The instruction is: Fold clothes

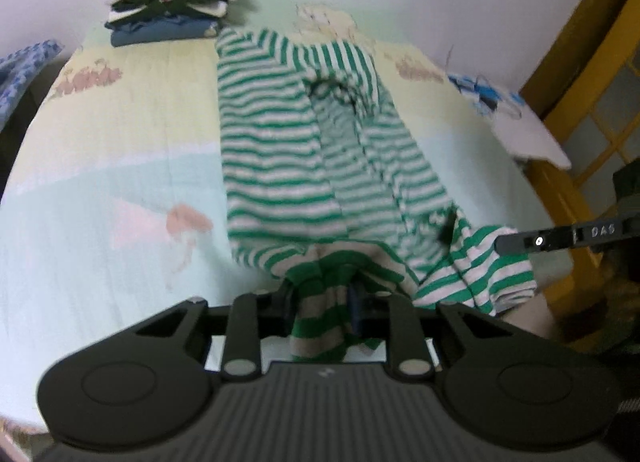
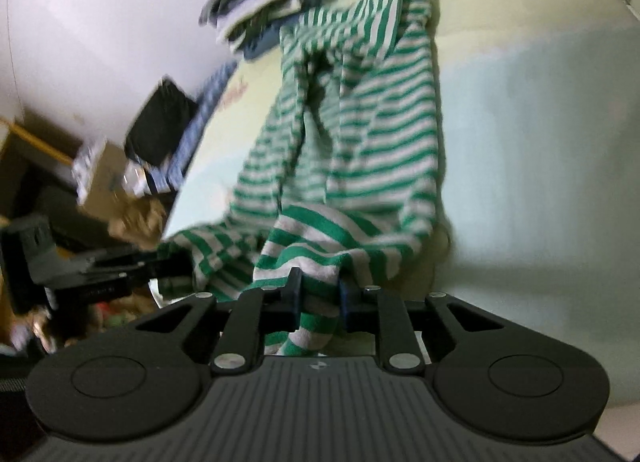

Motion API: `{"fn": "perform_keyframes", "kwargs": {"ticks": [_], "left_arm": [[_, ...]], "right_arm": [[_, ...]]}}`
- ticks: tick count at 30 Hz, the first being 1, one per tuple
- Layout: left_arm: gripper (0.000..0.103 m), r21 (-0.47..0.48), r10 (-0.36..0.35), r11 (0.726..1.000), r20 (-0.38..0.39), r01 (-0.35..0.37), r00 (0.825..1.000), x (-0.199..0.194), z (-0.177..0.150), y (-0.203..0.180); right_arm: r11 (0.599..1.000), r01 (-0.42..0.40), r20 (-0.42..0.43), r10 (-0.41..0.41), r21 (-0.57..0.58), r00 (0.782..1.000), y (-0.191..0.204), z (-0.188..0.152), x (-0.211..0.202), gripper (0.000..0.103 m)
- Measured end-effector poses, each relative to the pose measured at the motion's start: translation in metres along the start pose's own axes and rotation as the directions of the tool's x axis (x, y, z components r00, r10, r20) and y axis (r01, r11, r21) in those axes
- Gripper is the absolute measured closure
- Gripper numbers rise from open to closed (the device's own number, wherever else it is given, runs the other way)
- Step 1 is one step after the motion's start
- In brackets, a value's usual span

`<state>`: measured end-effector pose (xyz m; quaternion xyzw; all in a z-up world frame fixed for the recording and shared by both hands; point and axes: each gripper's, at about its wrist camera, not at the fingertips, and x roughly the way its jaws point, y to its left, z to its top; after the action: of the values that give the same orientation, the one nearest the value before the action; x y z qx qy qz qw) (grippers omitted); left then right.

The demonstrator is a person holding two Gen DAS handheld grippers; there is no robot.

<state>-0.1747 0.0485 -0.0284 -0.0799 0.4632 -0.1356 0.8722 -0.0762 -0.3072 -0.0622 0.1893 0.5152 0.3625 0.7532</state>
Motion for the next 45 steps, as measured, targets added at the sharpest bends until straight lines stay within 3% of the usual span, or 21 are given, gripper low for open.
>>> {"fn": "perform_keyframes", "kwargs": {"ticks": [11, 16, 27, 29, 31, 33, 34, 36, 37, 38, 40, 41, 43, 45], "left_arm": [[0.08, -0.071, 0.054, 0.996, 0.011, -0.053, 0.998, 0.057, 0.051, 0.022], [0.08, -0.144, 0.039, 0.989, 0.013, -0.037, 0.999, 0.076, 0.068, 0.036], [0.08, -0.174, 0.033, 0.984, 0.037, -0.026, 0.999, 0.104, 0.108, 0.054], [0.073, -0.174, 0.021, 0.985, 0.017, -0.018, 1.0, 0.115, 0.116, 0.058], [0.068, -0.224, -0.04, 0.974, -0.004, 0.038, 0.999, 0.123, 0.124, 0.07], [0.063, -0.299, -0.1, 0.949, 0.024, 0.103, 0.995, 0.118, 0.13, 0.087], [0.058, -0.307, -0.097, 0.946, 0.045, 0.106, 0.994, 0.114, 0.133, 0.091], [0.056, -0.279, -0.038, 0.958, 0.086, 0.06, 0.996, 0.101, 0.14, 0.097], [0.056, -0.265, -0.027, 0.963, 0.095, 0.052, 0.995, 0.095, 0.143, 0.099], [0.055, -0.251, -0.032, 0.966, 0.102, 0.057, 0.994, 0.089, 0.144, 0.102], [0.044, -0.192, -0.029, 0.98, 0.115, 0.051, 0.993, 0.078, 0.142, 0.102], [0.04, -0.147, -0.01, 0.989, 0.122, 0.028, 0.992, 0.074, 0.138, 0.1], [0.021, -0.064, 0.019, 0.998, 0.131, -0.01, 0.991, 0.069, 0.127, 0.095], [0.018, -0.027, -0.005, 1.0, 0.105, 0.008, 0.994, 0.076, 0.119, 0.091]], "right_arm": [[0.995, 0.043, 0.113, -0.054, 0.095, 0.992, -0.024, 0.048, 0.03, 0.083], [0.99, 0.059, 0.154, -0.079, 0.131, 0.985, -0.033, 0.067, 0.041, 0.082], [0.978, 0.098, 0.228, -0.14, 0.183, 0.963, -0.038, 0.108, 0.063, 0.082], [0.969, 0.109, 0.226, -0.16, 0.221, 0.961, -0.046, 0.114, 0.072, 0.082], [0.959, 0.115, 0.22, -0.175, 0.26, 0.96, -0.054, 0.117, 0.079, 0.078], [0.95, 0.098, 0.237, -0.173, 0.297, 0.956, -0.059, 0.118, 0.077, 0.071], [0.946, 0.084, 0.258, -0.17, 0.313, 0.951, -0.06, 0.117, 0.073, 0.066], [0.943, 0.068, 0.33, -0.18, 0.326, 0.927, -0.061, 0.116, 0.057, 0.047], [0.944, 0.058, 0.358, -0.18, 0.324, 0.916, -0.06, 0.115, 0.049, 0.047], [0.949, 0.052, 0.38, -0.175, 0.312, 0.908, -0.058, 0.114, 0.041, 0.048], [0.972, 0.062, 0.382, -0.146, 0.225, 0.913, -0.045, 0.111, 0.029, 0.052], [0.983, 0.111, 0.37, -0.159, 0.147, 0.915, -0.033, 0.108, 0.026, 0.052], [0.972, 0.232, 0.344, -0.211, -0.021, 0.915, -0.009, 0.097, 0.026, 0.051], [0.937, 0.317, 0.306, -0.261, -0.149, 0.915, 0.009, 0.083, 0.037, 0.051]]}}
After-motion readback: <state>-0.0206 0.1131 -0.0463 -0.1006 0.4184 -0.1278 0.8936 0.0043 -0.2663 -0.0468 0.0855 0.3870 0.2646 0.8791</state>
